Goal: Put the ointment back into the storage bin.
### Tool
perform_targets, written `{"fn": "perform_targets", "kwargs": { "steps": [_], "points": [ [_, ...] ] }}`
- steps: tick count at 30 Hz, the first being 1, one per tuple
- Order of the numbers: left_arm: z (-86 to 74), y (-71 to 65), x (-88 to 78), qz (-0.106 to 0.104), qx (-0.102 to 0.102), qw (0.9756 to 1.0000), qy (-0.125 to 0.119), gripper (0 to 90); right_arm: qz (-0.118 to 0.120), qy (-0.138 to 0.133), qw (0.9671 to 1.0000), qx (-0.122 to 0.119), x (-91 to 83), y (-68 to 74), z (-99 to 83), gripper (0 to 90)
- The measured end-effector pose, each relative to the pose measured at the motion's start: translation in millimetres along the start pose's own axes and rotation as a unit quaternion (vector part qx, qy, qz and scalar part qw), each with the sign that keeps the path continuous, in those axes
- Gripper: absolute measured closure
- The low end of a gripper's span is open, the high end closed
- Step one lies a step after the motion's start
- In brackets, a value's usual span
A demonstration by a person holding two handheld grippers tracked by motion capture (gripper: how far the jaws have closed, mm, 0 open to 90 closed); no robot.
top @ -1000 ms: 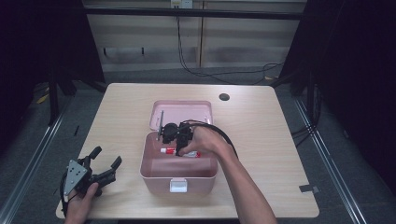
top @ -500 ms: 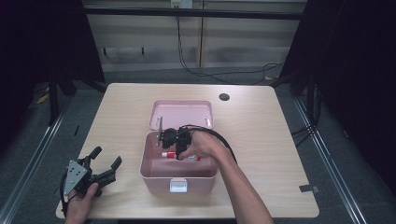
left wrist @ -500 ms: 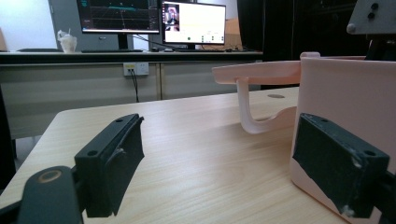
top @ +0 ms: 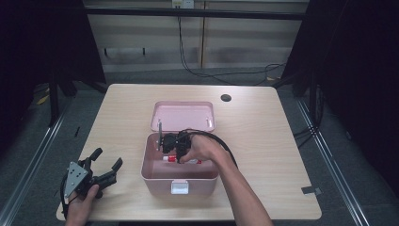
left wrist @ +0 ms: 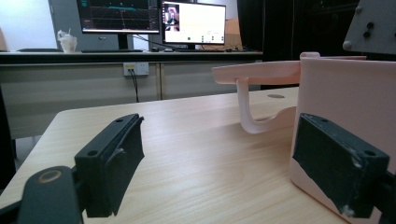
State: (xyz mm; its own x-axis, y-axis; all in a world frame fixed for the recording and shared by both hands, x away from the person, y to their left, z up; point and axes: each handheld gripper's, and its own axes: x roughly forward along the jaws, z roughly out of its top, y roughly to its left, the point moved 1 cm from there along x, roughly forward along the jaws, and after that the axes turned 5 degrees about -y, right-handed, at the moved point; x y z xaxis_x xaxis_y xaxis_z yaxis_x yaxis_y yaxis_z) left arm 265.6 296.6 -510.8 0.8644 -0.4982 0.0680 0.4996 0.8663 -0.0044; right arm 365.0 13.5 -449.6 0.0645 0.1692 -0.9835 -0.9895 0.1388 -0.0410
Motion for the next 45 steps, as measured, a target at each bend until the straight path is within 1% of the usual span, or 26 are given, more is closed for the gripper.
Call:
{"fn": "perform_targets", "kwargs": {
  "steps": [2,4,6,7,9,12,13,14,16,17,18,20,21,22,24,25,26,27,29,32,33,35,37,41,43,45],
  "points": [
    [0.1,0.2,0.0,0.001,0.001,1.0000,0.000,15.7,-0.003,0.009,0.9999,-0.004,1.1,0.1,0.2,71.4],
    [0.0,0.1,0.0,0.000,0.000,1.0000,0.000,15.8,-0.001,0.004,1.0000,-0.002,3.7,1.6,0.1,71.5],
    [0.1,0.2,0.0,0.001,0.001,1.0000,0.000,15.8,-0.005,0.015,0.9998,-0.008,4.5,1.3,0.3,71.4],
    [-0.1,-0.3,0.1,-0.002,-0.002,1.0000,0.000,15.7,-0.005,0.014,0.9999,-0.005,5.5,2.0,0.5,71.4],
    [0.0,0.2,0.0,0.000,0.002,1.0000,0.000,15.7,-0.003,0.017,0.9998,-0.008,6.3,1.9,1.0,71.4],
    [0.0,0.0,0.0,0.000,0.000,1.0000,0.000,15.8,-0.003,0.015,0.9998,-0.007,8.3,2.5,1.9,71.4],
    [0.0,-0.1,0.1,-0.001,-0.001,1.0000,-0.001,15.7,-0.004,0.020,0.9997,-0.010,8.3,1.9,2.1,71.3],
    [0.0,0.2,0.0,0.000,0.001,1.0000,0.000,15.8,-0.003,0.014,0.9999,-0.005,9.7,2.3,2.0,71.3],
    [0.0,0.2,0.0,0.000,0.001,1.0000,0.000,15.7,-0.005,0.017,0.9998,-0.008,10.8,1.6,2.3,71.3],
    [0.0,0.2,0.0,0.001,0.001,1.0000,0.000,15.8,-0.001,0.020,0.9998,-0.003,11.7,2.0,2.5,71.3],
    [0.0,0.1,-0.1,0.000,0.001,1.0000,0.000,15.7,0.003,0.020,0.9998,-0.004,13.2,1.6,2.2,71.3],
    [0.0,0.2,0.0,0.000,0.001,1.0000,0.000,15.8,-0.002,0.025,0.9997,-0.005,15.5,0.8,1.9,71.3],
    [0.1,0.2,-0.1,0.000,0.001,1.0000,0.000,15.7,0.000,0.023,0.9997,0.001,16.0,1.5,1.9,71.2],
    [0.0,0.2,0.0,0.000,0.001,1.0000,0.000,15.8,-0.001,0.025,0.9997,-0.003,16.2,1.4,1.9,71.2],
    [0.0,0.2,-0.1,0.000,0.001,1.0000,0.000,15.8,-0.004,0.024,0.9997,0.000,16.9,2.1,1.6,71.1],
    [0.0,0.0,0.0,0.000,-0.001,1.0000,-0.001,15.7,-0.002,0.026,0.9997,0.001,17.2,1.7,1.3,71.1],
    [0.0,0.2,0.0,0.000,0.002,1.0000,0.000,15.8,-0.003,0.026,0.9997,-0.001,17.7,0.9,0.5,71.1],
    [0.0,0.2,-0.1,0.000,0.001,1.0000,0.000,15.7,-0.004,0.030,0.9995,0.000,17.3,0.8,0.3,71.0],
    [0.0,0.1,0.0,0.000,0.001,1.0000,0.000,15.7,-0.010,0.028,0.9996,0.002,18.1,1.3,-0.2,70.9],
    [0.0,0.2,0.0,0.000,0.001,1.0000,0.000,15.7,-0.010,0.037,0.9993,0.005,19.8,2.0,-0.1,70.8],
    [0.1,0.2,-0.1,0.000,0.001,1.0000,0.000,15.8,-0.011,0.036,0.9993,0.007,20.2,2.1,-0.1,70.8],
    [0.0,0.2,0.0,0.000,0.001,1.0000,0.000,15.8,-0.012,0.036,0.9993,0.003,20.7,1.5,-0.1,70.7],
    [0.0,0.2,-0.1,0.000,0.002,1.0000,0.000,15.8,-0.014,0.041,0.9991,0.002,19.4,1.4,0.0,70.7],
    [0.0,0.0,0.0,0.000,0.000,1.0000,-0.001,15.7,-0.018,0.040,0.9990,0.002,18.8,2.1,-0.1,69.9],
    [0.0,0.2,0.0,0.000,0.001,1.0000,0.000,15.7,-0.018,0.035,0.9992,0.003,18.8,1.7,-0.6,68.9],
    [0.0,0.2,-0.1,0.000,0.002,1.0000,0.000,15.8,-0.022,0.036,0.9991,0.001,16.3,1.9,-0.6,67.7]
  ]
}}
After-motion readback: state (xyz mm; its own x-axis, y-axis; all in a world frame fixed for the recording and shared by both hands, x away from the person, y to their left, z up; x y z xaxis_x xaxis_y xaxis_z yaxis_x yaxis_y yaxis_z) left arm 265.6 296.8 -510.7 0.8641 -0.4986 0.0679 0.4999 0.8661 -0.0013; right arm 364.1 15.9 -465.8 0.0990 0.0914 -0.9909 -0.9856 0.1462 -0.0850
